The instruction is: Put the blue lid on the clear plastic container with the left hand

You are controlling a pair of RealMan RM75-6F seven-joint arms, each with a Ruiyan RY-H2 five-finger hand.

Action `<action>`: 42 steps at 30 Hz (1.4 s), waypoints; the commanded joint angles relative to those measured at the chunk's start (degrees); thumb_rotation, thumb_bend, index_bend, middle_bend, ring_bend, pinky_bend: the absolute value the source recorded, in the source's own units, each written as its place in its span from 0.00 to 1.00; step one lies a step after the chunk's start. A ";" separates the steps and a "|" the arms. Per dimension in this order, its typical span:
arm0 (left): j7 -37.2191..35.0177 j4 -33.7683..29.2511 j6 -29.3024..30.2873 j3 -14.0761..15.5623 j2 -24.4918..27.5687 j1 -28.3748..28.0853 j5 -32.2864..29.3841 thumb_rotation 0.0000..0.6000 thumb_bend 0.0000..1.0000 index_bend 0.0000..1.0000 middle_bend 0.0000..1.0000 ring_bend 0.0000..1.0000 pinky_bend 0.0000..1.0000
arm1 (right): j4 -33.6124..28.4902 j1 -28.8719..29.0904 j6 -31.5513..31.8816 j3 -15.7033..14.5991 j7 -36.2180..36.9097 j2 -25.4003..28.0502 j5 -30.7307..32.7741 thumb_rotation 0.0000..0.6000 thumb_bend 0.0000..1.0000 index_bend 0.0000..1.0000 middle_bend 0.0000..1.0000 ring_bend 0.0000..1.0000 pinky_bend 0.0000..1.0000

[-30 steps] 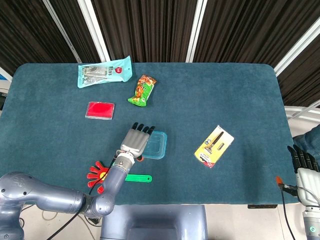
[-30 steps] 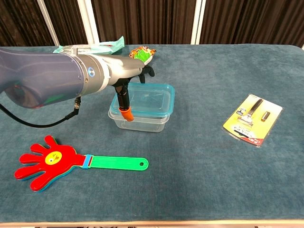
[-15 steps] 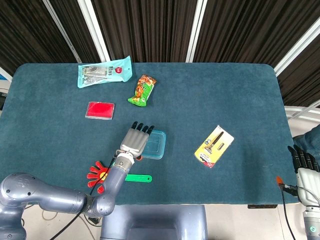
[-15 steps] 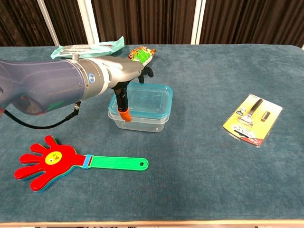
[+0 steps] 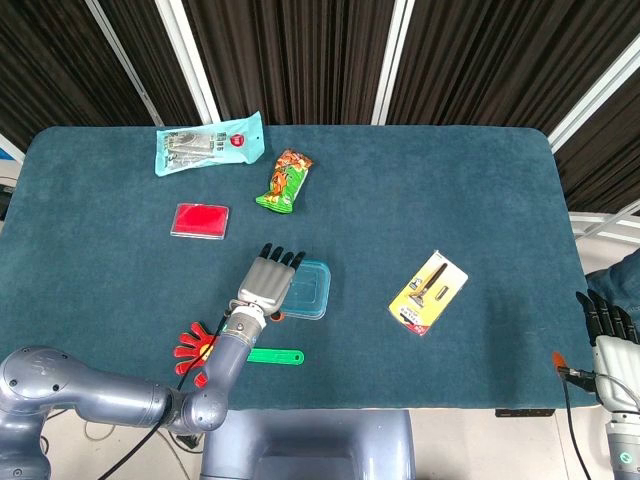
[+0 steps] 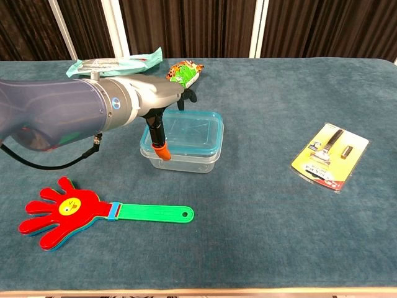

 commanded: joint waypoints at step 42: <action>1.10 1.29 -0.77 1.19 -0.92 -0.20 1.04 1.00 0.21 0.05 0.28 0.07 0.06 | -0.09 -0.08 0.17 0.09 -0.08 0.00 0.09 1.00 0.34 0.00 0.01 0.00 0.00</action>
